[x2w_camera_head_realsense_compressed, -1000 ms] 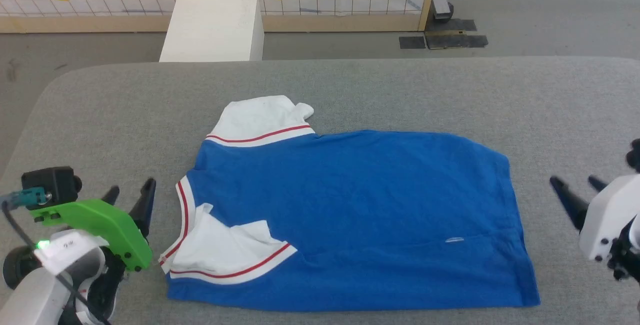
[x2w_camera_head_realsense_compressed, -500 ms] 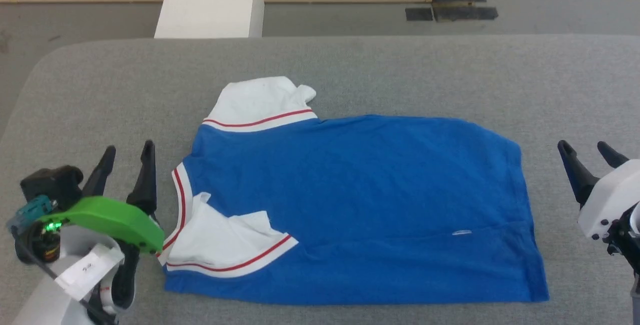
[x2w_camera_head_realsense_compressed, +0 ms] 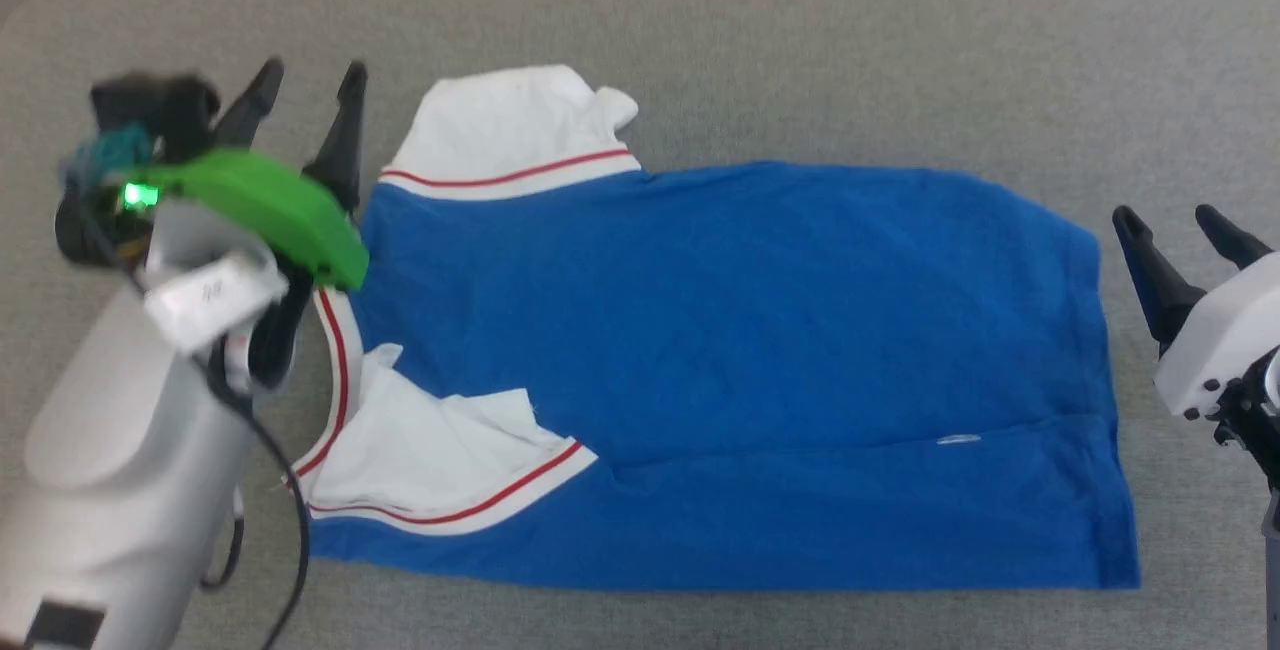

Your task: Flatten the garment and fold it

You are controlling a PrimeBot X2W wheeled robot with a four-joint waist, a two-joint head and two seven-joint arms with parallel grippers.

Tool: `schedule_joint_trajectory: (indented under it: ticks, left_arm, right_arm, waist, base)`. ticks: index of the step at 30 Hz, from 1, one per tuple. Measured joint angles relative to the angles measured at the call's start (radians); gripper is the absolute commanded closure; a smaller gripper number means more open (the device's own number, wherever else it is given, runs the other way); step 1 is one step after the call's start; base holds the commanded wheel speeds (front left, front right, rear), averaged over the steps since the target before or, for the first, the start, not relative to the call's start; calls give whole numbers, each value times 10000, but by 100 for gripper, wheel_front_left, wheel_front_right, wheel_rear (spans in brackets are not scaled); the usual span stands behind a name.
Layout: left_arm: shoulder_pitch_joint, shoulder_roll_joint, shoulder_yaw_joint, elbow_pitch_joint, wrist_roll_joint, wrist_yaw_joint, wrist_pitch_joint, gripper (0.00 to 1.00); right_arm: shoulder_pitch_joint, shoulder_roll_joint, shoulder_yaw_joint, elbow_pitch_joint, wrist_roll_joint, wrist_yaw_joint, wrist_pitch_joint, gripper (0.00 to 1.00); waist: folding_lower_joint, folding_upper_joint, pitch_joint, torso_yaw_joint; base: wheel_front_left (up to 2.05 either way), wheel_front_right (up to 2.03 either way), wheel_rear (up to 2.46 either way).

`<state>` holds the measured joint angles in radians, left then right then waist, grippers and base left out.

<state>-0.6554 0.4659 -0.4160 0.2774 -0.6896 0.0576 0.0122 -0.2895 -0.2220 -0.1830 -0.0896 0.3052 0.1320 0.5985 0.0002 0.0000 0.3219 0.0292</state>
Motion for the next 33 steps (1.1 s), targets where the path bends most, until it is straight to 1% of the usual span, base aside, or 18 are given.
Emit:
schedule_joint_trajectory:
  ticks: [4,9,16,19,25,29,30,31,32,33]
  left_arm:
    - [-1403,-238,-305,1344,104,-395,909,0]
    - [-3101,-500,-671,2801,23,-756,2656,0]
    - [-4695,-940,-1147,4345,-343,-721,5515,0]
    - [-5041,-1001,-1331,4757,-368,-522,6552,0]
    - [-5426,-918,-1760,4984,-180,-274,7492,0]
    - [-5637,-882,-1728,5018,-318,-111,8337,0]
    - [-5693,-895,-1670,4999,-408,-69,8493,54]
    - [-5721,-886,-1628,4957,-470,-27,8621,87]
    - [-5741,-882,-1607,4895,-489,-23,8738,100]
    - [-5741,-884,-1532,4844,-566,13,8792,100]
  right_arm:
    - [-81,-33,65,-94,-56,0,92,0]
    - [-170,-109,69,-221,-128,0,226,0]
    - [-172,-127,113,-405,-153,0,447,0]
    - [-172,-130,88,-529,-159,0,491,0]
    - [-173,-134,65,-686,-161,0,525,0]
    - [-173,-128,48,-742,-163,0,525,0]
    - [-173,-128,31,-744,-167,0,525,0]
    - [-173,-134,6,-744,-174,0,525,0]
    - [-174,-138,-19,-744,-178,0,525,0]
    - [-175,-142,-27,-744,-188,0,525,0]
  waist:
    - [0,0,492,-12]
    - [1,0,1038,-85]
    - [0,0,1588,-297]
    - [0,0,1799,-393]
    - [-1,0,2216,-555]
    - [-1,0,2445,-639]
    - [-2,0,2484,-647]
    - [-2,0,2526,-651]
    - [-2,0,2557,-646]
    - [-2,0,2575,-634]
  base:
    - [0,0,0]
    - [0,0,0]
    - [0,0,0]
    - [0,0,0]
    - [0,0,0]
    - [0,0,0]
    - [0,0,0]
    - [0,0,0]
    - [0,0,0]
    - [0,0,0]
